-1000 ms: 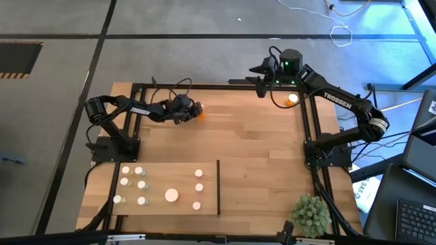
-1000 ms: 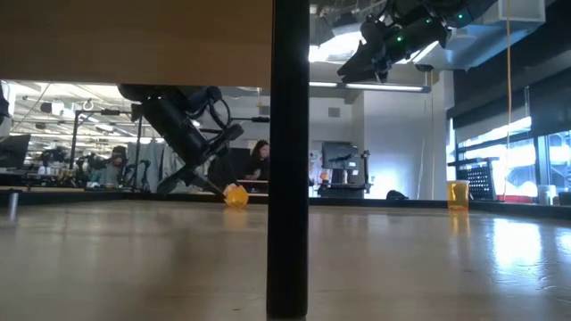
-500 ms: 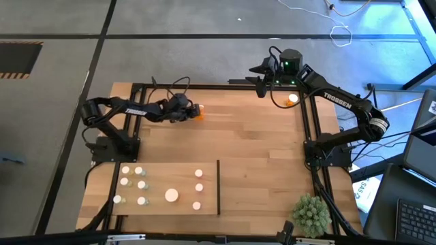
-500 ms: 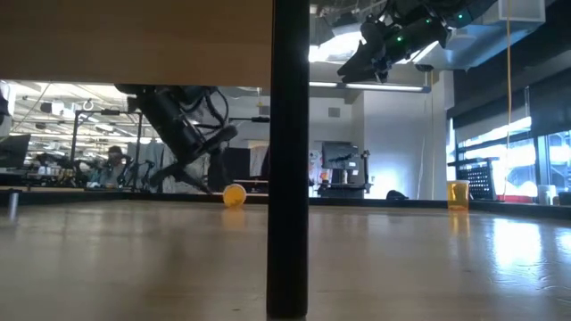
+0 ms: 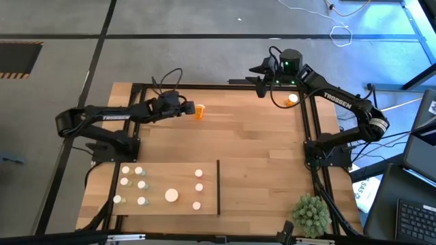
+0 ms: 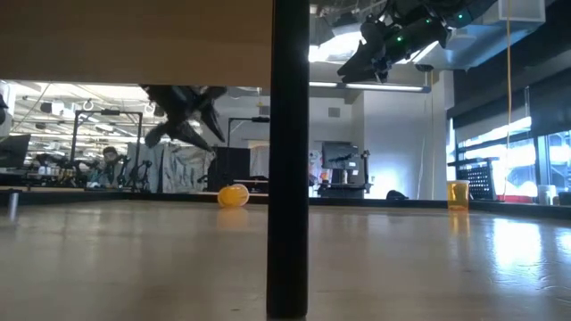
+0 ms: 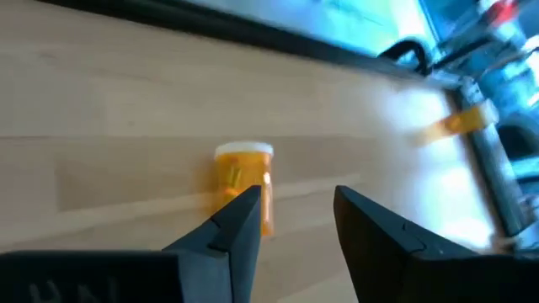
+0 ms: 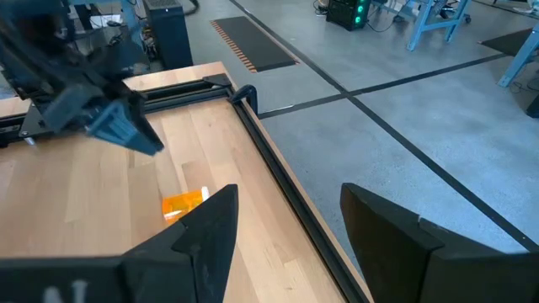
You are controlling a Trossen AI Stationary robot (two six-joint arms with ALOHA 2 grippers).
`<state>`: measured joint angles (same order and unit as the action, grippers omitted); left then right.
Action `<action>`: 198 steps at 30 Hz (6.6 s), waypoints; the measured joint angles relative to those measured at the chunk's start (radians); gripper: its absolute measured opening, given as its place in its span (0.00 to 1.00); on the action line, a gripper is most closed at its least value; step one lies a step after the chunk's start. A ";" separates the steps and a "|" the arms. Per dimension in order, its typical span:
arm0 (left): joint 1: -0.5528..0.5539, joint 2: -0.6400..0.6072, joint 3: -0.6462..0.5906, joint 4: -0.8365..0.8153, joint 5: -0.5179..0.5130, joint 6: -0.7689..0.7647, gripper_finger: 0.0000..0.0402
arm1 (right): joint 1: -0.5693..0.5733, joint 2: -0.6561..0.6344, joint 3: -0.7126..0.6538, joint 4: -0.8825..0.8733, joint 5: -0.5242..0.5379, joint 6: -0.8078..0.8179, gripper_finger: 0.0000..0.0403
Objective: Pick and place medicine bottles onto shelf by color
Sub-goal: Put the top left orange pill bottle on the shelf aligned with the other orange pill bottle
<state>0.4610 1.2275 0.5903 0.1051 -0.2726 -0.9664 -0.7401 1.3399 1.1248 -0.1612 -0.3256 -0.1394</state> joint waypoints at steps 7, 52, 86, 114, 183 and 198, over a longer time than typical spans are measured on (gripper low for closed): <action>-0.033 -0.088 0.012 0.005 -0.022 0.015 0.36 | 0.000 0.000 0.000 0.000 0.000 0.000 0.53; -0.015 0.453 1.010 -1.319 0.127 0.076 0.36 | -0.001 -0.001 0.000 0.016 -0.169 0.066 0.53; -0.011 0.557 1.011 -1.161 0.220 0.079 0.36 | -0.060 0.000 0.000 -0.215 -0.286 -0.184 0.53; -0.069 0.568 0.978 -1.083 0.073 -0.048 0.62 | -0.059 0.000 0.000 -0.214 -0.285 -0.184 0.53; 0.021 0.762 0.682 -0.482 0.051 0.265 0.77 | -0.059 0.000 0.000 -0.214 -0.277 -0.183 0.53; 0.015 0.765 0.682 -0.477 0.030 0.321 0.77 | -0.059 0.000 0.000 -0.214 -0.276 -0.183 0.53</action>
<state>0.4763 1.9923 1.2720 -0.3721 -0.2430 -0.6449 -0.7990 1.3399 1.1248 -0.3756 -0.6020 -0.3229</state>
